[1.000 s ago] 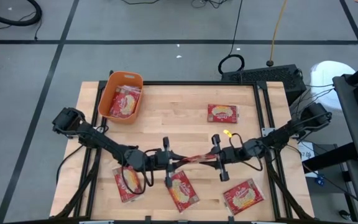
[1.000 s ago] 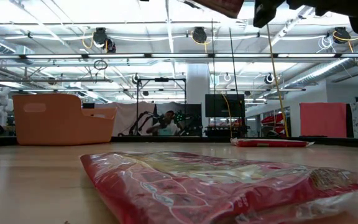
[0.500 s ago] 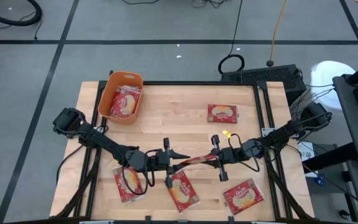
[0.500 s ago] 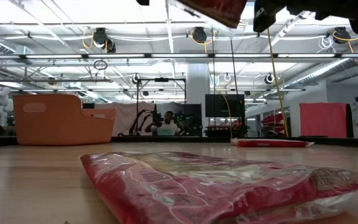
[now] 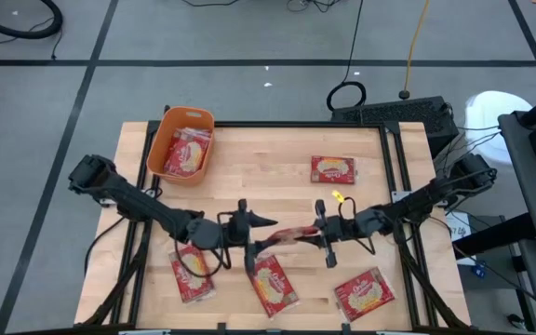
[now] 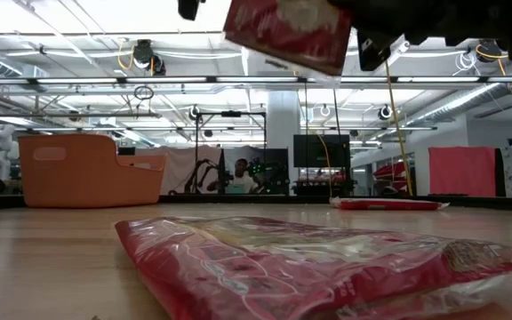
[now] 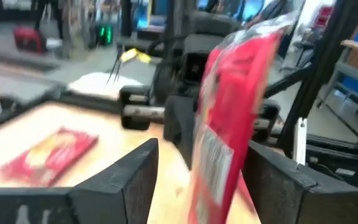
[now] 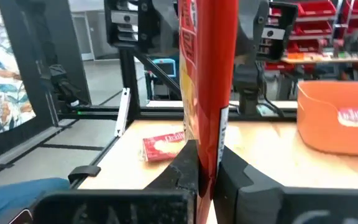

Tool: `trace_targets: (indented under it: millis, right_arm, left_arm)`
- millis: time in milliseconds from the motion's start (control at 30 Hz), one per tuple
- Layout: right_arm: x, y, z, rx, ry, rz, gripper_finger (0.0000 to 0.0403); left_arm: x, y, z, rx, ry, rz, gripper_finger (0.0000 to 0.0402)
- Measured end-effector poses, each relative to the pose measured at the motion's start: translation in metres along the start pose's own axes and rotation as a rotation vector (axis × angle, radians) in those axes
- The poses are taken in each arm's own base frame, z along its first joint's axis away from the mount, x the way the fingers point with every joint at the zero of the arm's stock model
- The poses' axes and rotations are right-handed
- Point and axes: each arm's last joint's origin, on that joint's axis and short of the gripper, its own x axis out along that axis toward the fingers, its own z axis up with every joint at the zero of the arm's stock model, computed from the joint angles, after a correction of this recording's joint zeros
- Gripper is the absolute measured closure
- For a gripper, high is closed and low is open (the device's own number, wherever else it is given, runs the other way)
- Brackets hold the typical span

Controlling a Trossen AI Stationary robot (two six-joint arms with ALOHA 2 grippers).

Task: Sort popcorn bags into baskets
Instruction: Put the red popcorn bag into the orange bin

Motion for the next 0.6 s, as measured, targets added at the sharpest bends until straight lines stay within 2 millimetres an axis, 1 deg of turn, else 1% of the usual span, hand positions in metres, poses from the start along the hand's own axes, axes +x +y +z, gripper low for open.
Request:
trace_targets:
  millis: [100,200,300,433,600]
  right_arm:
    - [0.001,-0.004,-0.002,0.02,0.019,-0.015,0.0393]
    - [0.001,-0.005,-0.003,0.034,0.038,-0.022,0.0393]
    - [0.001,-0.006,-0.005,0.048,0.058,-0.026,0.0393]
    - [0.001,-0.007,-0.005,0.058,0.058,-0.029,0.0393]
    - [0.001,-0.007,-0.005,0.058,0.058,-0.029,0.0392]
  left_arm:
    - [0.0,0.008,0.002,-0.066,0.077,-0.002,0.0185]
    - [0.001,0.013,-0.001,-0.088,0.136,-0.028,0.0195]
    - [0.003,0.015,-0.008,-0.095,0.186,-0.031,0.0204]
    - [0.01,0.015,-0.018,-0.058,0.203,-0.031,0.0211]
    - [0.017,0.015,-0.023,0.0,0.172,-0.025,0.0213]
